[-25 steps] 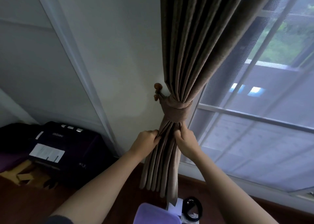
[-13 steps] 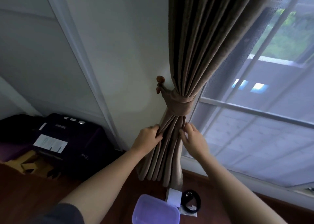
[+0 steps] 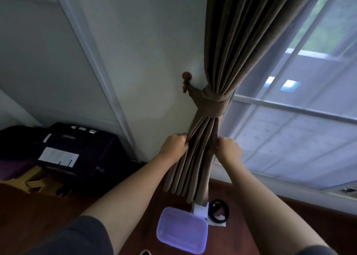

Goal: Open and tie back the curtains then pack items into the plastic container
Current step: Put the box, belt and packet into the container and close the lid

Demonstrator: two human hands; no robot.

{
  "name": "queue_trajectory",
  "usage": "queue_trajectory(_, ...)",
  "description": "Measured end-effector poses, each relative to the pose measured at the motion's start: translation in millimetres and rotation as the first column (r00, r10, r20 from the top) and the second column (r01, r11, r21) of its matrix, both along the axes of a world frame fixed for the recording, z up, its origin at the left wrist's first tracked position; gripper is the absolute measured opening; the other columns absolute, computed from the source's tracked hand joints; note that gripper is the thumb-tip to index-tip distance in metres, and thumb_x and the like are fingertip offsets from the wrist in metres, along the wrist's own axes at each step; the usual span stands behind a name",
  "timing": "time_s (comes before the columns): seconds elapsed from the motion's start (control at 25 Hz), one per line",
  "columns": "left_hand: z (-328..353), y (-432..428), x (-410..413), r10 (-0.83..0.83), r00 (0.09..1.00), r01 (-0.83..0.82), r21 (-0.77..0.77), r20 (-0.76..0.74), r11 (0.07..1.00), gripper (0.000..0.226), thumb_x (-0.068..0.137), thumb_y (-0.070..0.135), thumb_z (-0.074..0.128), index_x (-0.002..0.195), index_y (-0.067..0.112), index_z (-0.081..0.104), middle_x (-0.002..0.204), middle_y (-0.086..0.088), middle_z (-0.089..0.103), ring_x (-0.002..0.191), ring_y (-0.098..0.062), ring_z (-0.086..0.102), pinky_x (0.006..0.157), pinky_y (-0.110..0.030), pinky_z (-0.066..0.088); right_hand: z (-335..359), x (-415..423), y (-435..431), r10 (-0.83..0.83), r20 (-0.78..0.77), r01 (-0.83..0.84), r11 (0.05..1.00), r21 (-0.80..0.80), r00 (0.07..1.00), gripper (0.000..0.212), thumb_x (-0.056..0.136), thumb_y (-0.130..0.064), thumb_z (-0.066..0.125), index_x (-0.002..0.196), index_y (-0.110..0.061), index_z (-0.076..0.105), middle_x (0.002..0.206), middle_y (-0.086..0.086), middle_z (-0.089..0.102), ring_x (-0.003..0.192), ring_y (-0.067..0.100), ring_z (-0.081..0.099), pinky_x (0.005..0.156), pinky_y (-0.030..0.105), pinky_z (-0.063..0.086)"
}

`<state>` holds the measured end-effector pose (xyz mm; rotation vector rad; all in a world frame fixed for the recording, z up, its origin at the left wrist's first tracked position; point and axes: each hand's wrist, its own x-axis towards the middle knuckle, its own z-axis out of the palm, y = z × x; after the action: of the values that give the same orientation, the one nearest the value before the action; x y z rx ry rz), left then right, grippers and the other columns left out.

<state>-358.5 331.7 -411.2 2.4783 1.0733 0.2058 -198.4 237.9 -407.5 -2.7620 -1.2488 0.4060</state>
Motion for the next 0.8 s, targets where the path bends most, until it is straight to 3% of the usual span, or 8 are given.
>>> queue_trajectory(0.16, -7, -2, -26, 0.05, 0.998, -0.051, -0.021, -0.04, 0.998, 0.03, 0.092, 0.019, 0.05, 0.11, -0.004, 0.058, 0.093, -0.025, 0.065, 0.087, -0.04, 0.061, 0.074, -0.043, 0.051, -26, -15, -50, -0.034, -0.066, 0.022, 0.984, -0.178, 0.997, 0.032, 0.082, -0.022, 0.059, 0.114, -0.014, 0.059, 0.115, 0.009, 0.062, 0.104, 0.03, 0.06, 0.073, 0.031, 0.045)
queue_trajectory(0.32, -24, -32, -64, 0.091, 0.99, -0.101, -0.097, -0.107, 0.99, 0.025, 0.09, 0.014, 0.047, 0.101, -0.004, 0.061, 0.096, -0.023, 0.066, 0.091, -0.039, 0.062, 0.078, -0.045, 0.053, -38, -22, -99, -0.066, -0.101, 0.041, 0.971, -0.234, 0.993, 0.032, 0.084, -0.03, 0.057, 0.113, -0.016, 0.061, 0.117, 0.011, 0.06, 0.106, 0.03, 0.058, 0.076, 0.032, 0.043)
queue_trajectory(0.6, -87, -160, -84, 0.201, 0.929, -0.261, -0.166, -0.311, 0.951, 0.024, 0.091, 0.014, 0.044, 0.098, 0.003, 0.064, 0.1, -0.02, 0.065, 0.091, -0.037, 0.061, 0.074, -0.04, 0.053, -77, -6, -196, 0.099, -0.181, -0.121, 0.986, -0.113, 0.979, 0.035, 0.089, -0.036, 0.046, 0.106, -0.009, 0.057, 0.114, 0.017, 0.062, 0.102, 0.035, 0.058, 0.076, 0.037, 0.046)
queue_trajectory(0.72, -116, -220, -71, 0.213, 0.896, -0.305, -0.191, -0.39, 0.933, 0.031, 0.095, 0.023, 0.043, 0.113, 0.003, 0.059, 0.115, -0.021, 0.062, 0.105, -0.04, 0.058, 0.083, -0.041, 0.049, -110, -6, -245, 0.164, -0.262, -0.184, 0.981, -0.056, 0.951, 0.05, 0.091, -0.039, 0.049, 0.127, -0.005, 0.046, 0.129, 0.017, 0.051, 0.118, 0.035, 0.05, 0.091, 0.041, 0.043)
queue_trajectory(0.8, -125, -247, -63, 0.206, 0.911, -0.296, -0.218, -0.359, 0.93, 0.038, 0.096, 0.026, 0.043, 0.124, 0.003, 0.054, 0.129, -0.019, 0.056, 0.117, -0.037, 0.053, 0.093, -0.041, 0.046, -126, -5, -270, 0.155, -0.27, -0.172, 0.984, -0.038, 0.95, 0.054, 0.09, -0.039, 0.052, 0.13, -0.003, 0.043, 0.131, 0.018, 0.049, 0.12, 0.036, 0.048, 0.094, 0.04, 0.041)
